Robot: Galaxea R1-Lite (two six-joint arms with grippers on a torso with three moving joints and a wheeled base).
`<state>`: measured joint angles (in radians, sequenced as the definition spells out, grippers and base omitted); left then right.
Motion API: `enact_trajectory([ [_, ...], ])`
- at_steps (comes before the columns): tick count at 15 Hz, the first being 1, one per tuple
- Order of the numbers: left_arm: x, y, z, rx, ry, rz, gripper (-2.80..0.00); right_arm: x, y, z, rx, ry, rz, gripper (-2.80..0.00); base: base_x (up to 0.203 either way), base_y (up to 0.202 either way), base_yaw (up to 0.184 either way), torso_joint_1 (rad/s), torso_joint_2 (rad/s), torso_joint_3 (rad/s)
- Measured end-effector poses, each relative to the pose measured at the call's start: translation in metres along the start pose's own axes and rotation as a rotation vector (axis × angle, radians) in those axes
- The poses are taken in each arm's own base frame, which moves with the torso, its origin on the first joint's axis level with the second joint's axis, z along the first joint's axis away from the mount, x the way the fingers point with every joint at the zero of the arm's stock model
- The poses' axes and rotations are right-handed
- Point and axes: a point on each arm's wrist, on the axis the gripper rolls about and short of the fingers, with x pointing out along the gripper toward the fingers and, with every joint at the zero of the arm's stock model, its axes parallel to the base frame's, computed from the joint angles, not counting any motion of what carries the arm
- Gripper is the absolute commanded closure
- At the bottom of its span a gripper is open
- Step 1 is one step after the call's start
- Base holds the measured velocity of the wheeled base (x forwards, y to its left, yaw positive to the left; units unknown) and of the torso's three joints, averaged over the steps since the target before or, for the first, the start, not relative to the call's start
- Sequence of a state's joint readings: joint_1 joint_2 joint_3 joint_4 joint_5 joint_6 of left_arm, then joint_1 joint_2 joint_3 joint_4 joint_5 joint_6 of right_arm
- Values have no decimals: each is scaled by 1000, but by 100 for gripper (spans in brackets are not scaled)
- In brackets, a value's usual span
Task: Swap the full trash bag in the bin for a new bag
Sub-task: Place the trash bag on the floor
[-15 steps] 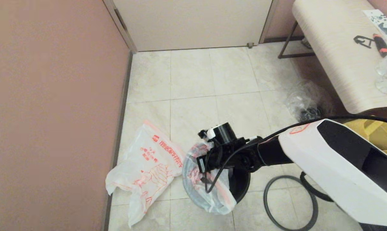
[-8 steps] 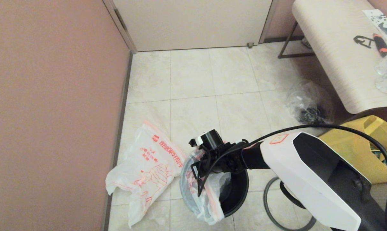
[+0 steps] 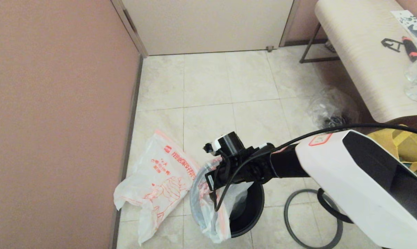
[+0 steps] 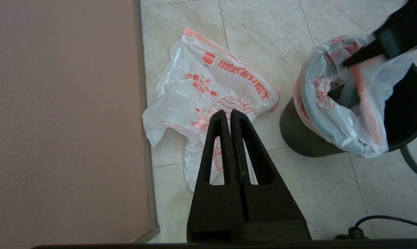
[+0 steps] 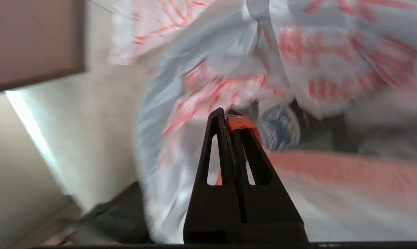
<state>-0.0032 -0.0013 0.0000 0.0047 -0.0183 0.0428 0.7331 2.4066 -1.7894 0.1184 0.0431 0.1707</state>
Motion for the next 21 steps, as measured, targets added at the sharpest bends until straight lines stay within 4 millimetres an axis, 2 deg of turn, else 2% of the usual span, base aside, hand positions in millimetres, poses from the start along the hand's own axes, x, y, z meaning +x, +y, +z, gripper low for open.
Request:
enact_trajectory([
  [2,0,0,0,0,0,0,0,-33,5,6,44,-45,49,0,0,0,0,0,0,0],
  [6,0,0,0,0,0,-1,0,-93,-3,2,111,-75,136,0,0,0,0,0,0,0],
  [9,0,0,0,0,0,0,0,-116,-7,7,106,-115,136,0,0,0,0,0,0,0],
  [15,0,0,0,0,0,0,0,-129,-3,6,54,-123,136,0,0,0,0,0,0,0],
  [21,0,0,0,0,0,0,0,-118,11,-7,-5,-79,157,0,0,0,0,0,0,0],
])
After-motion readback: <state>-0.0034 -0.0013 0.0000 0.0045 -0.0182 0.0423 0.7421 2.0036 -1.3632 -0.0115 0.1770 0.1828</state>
